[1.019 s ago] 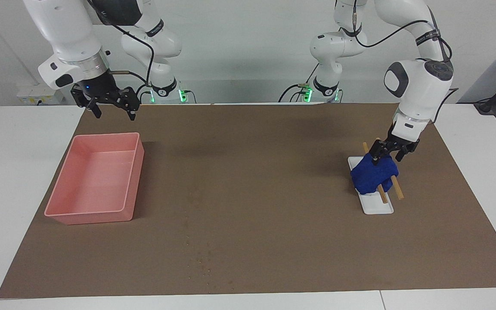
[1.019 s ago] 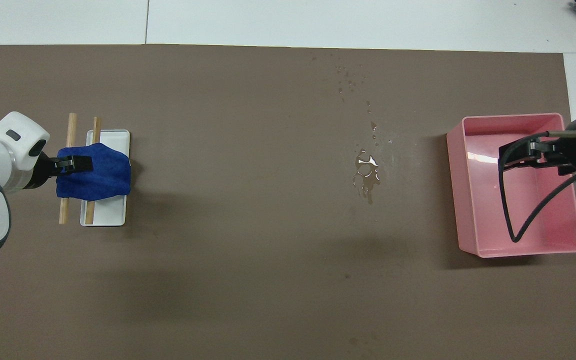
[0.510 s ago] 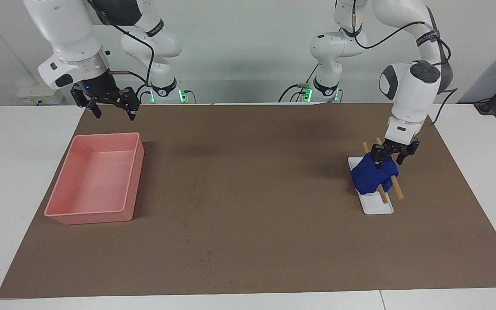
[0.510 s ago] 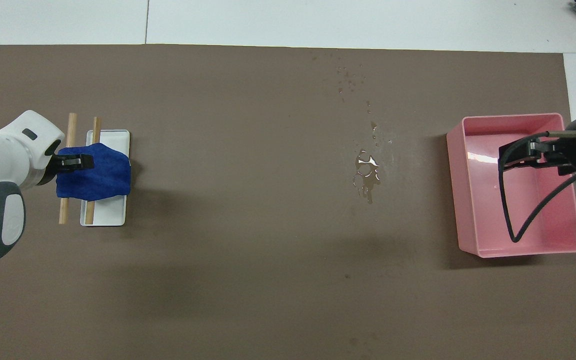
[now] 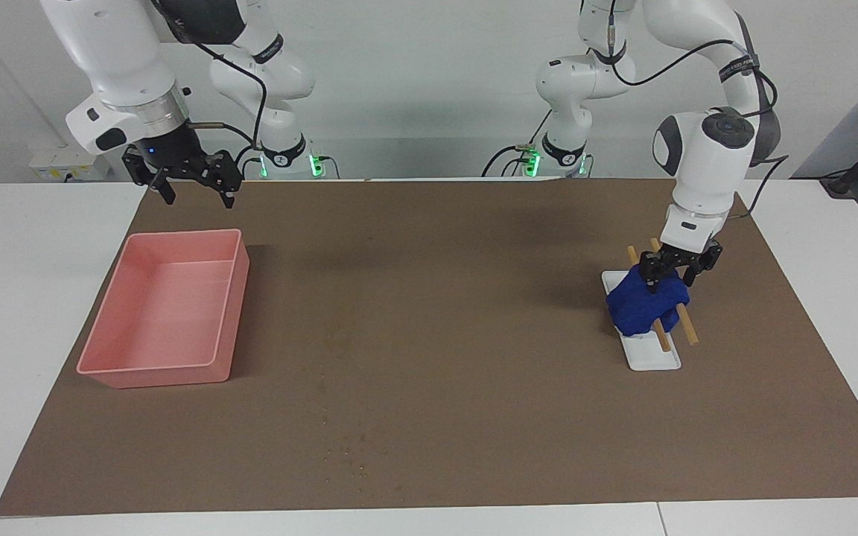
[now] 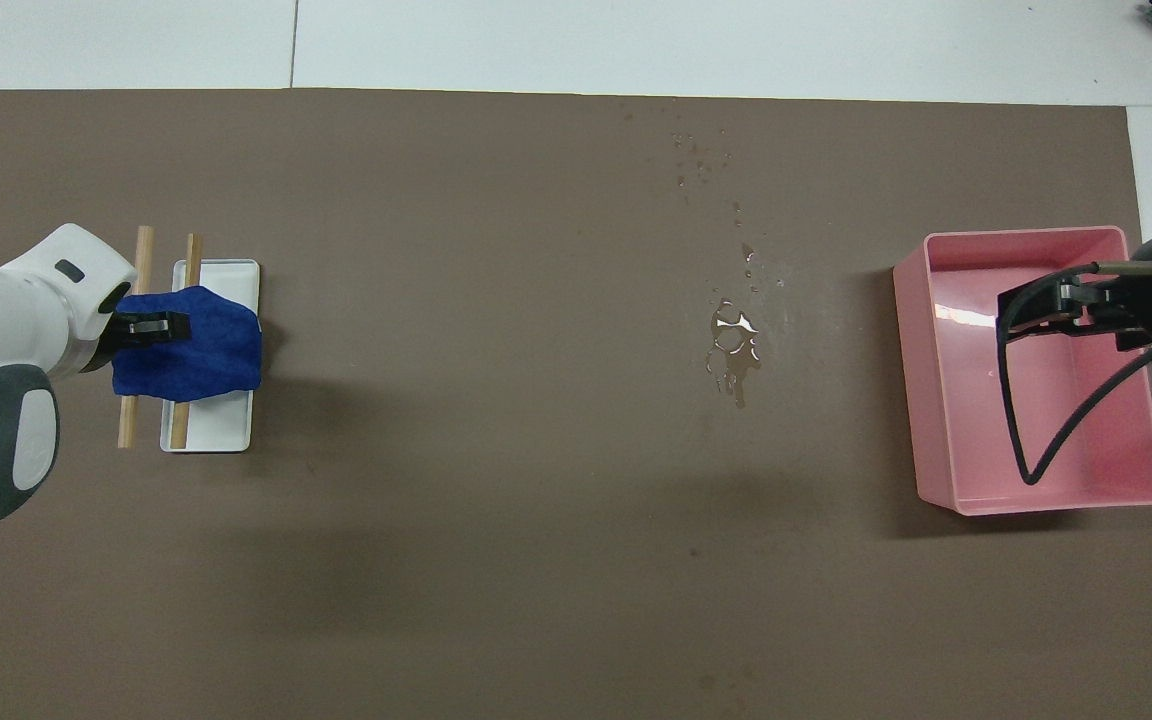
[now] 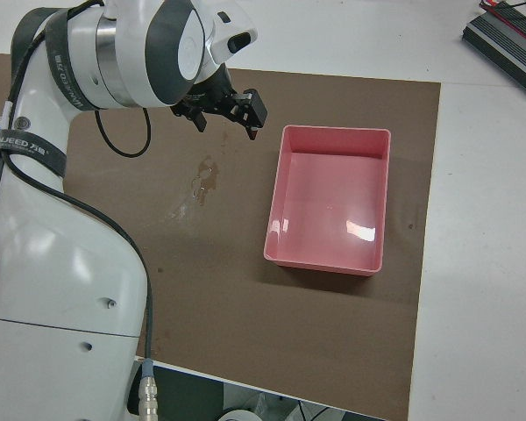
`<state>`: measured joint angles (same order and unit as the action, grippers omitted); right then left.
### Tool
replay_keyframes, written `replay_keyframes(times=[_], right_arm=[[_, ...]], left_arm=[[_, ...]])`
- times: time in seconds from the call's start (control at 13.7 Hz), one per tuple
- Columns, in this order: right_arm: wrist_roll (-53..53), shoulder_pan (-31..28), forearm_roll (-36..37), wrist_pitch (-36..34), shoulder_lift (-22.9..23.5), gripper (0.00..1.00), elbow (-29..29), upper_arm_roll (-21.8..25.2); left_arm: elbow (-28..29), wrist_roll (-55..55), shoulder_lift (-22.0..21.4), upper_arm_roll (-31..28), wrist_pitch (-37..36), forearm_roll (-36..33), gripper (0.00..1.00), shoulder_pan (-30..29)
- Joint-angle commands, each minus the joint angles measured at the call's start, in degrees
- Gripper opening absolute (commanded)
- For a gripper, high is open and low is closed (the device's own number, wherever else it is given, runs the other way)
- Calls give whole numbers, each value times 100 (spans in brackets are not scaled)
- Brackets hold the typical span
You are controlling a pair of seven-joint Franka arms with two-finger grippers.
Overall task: Wipe water with towel using both arms
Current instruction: 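Grasp the blue towel on the white tray with the left gripper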
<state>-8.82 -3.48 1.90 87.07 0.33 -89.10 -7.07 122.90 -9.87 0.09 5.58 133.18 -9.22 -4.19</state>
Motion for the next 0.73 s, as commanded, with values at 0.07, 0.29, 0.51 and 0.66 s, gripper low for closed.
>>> replay_keyframes(times=[0.07, 0.29, 0.51, 0.66], right_arm=[[135, -109, -6, -111, -33, 100, 33, -58], [143, -109, -6, -111, -33, 100, 33, -58], [135, -109, -6, -111, -33, 100, 33, -58], [143, -109, -6, -111, -33, 100, 33, -58]], left_arm=[[112, -129, -9, -48, 174, -168, 49, 49], [85, -129, 0, -48, 165, -343, 35, 49], [50, -129, 0, -48, 139, -370, 16, 49], [33, -129, 0, -48, 121, -457, 0, 41]])
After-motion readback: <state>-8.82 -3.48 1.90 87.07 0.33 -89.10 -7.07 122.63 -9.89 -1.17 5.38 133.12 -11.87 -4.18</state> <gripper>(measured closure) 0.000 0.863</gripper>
